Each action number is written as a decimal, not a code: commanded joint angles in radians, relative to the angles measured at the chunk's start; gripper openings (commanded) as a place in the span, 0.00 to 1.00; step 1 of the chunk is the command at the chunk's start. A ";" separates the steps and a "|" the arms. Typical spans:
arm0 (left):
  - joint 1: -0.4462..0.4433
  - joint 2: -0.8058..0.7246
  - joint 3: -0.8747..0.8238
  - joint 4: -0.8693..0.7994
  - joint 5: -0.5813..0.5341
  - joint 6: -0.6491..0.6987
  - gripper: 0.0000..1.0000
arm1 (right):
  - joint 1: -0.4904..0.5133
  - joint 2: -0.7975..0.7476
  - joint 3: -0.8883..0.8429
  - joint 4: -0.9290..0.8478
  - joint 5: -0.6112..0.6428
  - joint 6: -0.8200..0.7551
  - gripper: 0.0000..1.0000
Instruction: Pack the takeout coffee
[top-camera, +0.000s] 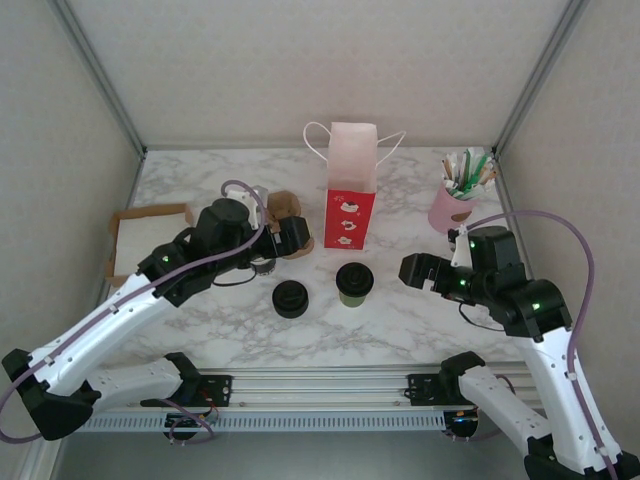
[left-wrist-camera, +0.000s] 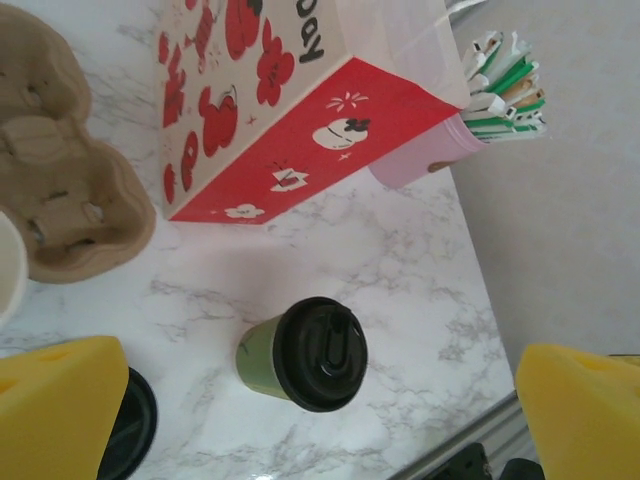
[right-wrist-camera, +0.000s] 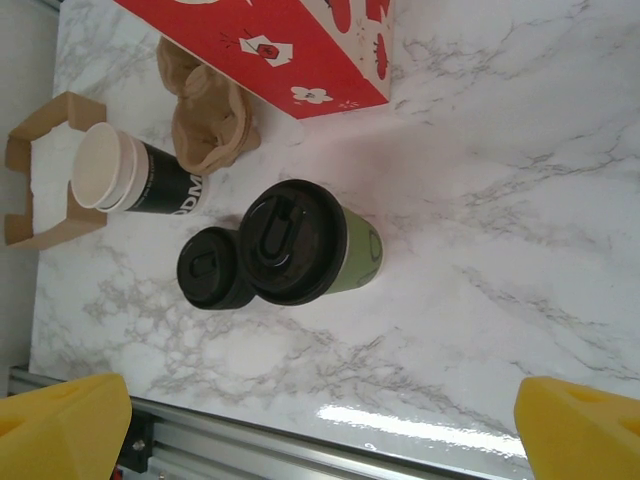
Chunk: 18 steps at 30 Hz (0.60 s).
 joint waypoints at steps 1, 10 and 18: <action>0.042 0.009 0.052 -0.088 -0.063 0.068 1.00 | 0.006 0.042 0.029 0.024 -0.074 -0.001 0.99; 0.283 0.078 0.084 -0.029 0.113 0.112 0.94 | 0.051 0.218 0.165 0.045 -0.049 -0.001 0.99; 0.368 0.223 0.066 0.141 0.341 0.072 0.60 | 0.177 0.408 0.439 -0.023 0.170 -0.046 0.99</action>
